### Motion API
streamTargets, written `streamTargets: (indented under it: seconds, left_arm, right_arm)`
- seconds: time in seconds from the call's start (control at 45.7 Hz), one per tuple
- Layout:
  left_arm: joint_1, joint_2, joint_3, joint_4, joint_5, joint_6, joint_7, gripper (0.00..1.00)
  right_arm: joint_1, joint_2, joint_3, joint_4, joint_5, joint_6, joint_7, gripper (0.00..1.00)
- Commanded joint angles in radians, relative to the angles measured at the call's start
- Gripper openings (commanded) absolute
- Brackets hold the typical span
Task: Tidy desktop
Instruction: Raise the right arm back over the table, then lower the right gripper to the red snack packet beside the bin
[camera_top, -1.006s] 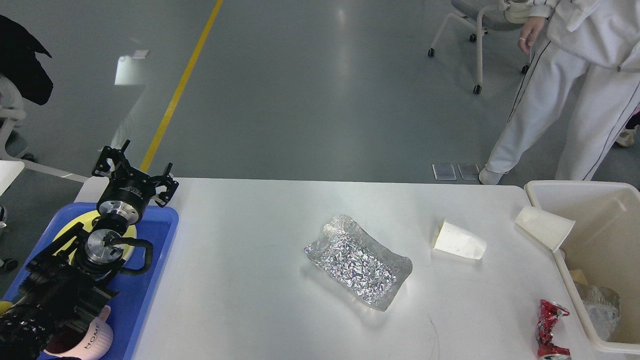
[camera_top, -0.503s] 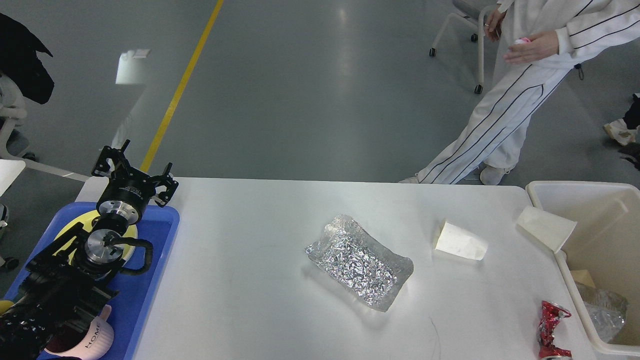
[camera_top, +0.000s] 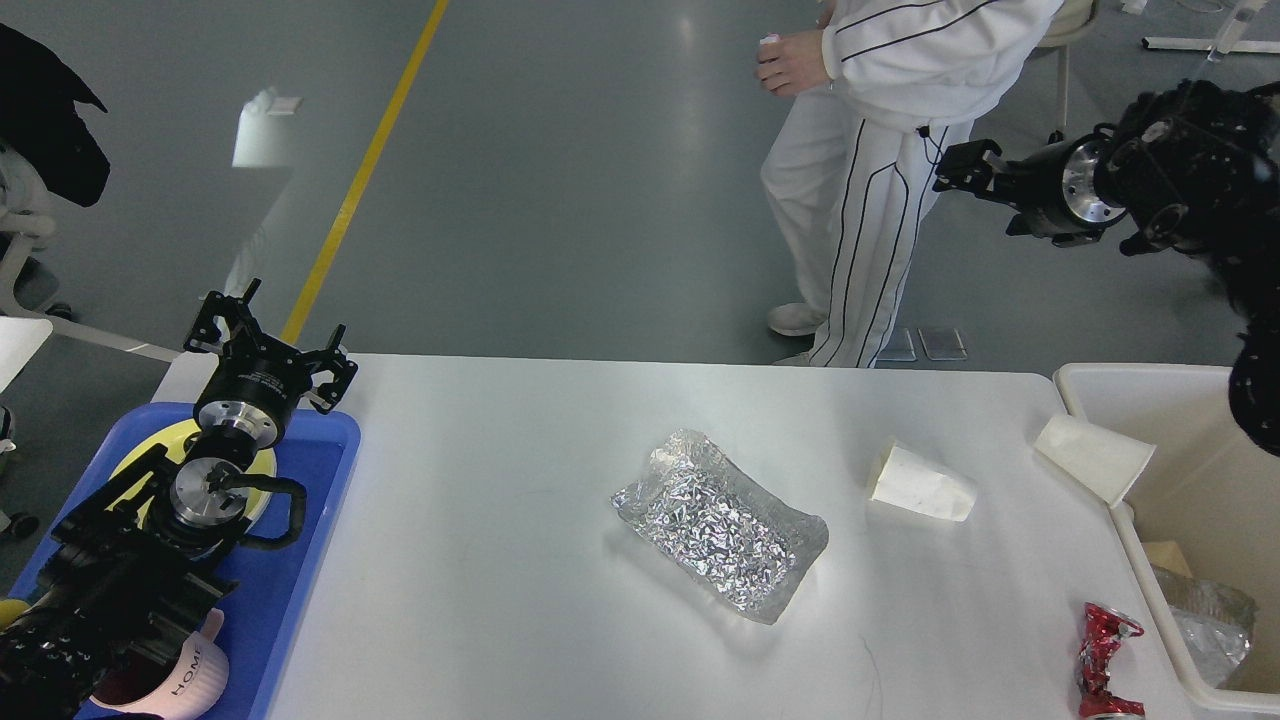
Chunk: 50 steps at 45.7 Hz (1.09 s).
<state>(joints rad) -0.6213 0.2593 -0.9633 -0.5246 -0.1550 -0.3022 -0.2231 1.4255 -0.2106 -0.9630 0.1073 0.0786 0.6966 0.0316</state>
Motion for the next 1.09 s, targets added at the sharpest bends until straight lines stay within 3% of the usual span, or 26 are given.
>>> streamTargets:
  seconds: [0.0,0.262,0.372,0.722,1.072]
  left_arm:
    - [0.000,0.000,0.000,0.000,0.000,0.000,-0.001,0.98]
    - [0.000,0.000,0.000,0.000,0.000,0.000,-0.001,0.98]
    - [0.002,0.000,0.000,0.000,0.000,0.000,-0.001,0.98]
    - [0.002,0.000,-0.002,0.000,0.000,0.000,0.001,0.98]
    - [0.002,0.000,-0.002,0.000,0.000,0.000,0.001,0.98]
  right_arm:
    - [0.127,0.037,-0.008,0.148,-0.002,0.061,0.001,1.00]
    - [0.469,0.004,-0.049,0.871,-0.049,0.055,-0.002,1.00]
    - [0.507,0.013,-0.040,1.048,-0.057,0.038,-0.004,1.00]
    - [0.411,0.024,-0.062,1.051,-0.051,-0.111,-0.012,1.00]
    - [0.222,-0.263,-0.158,1.043,-0.190,-0.124,-0.009,1.00]
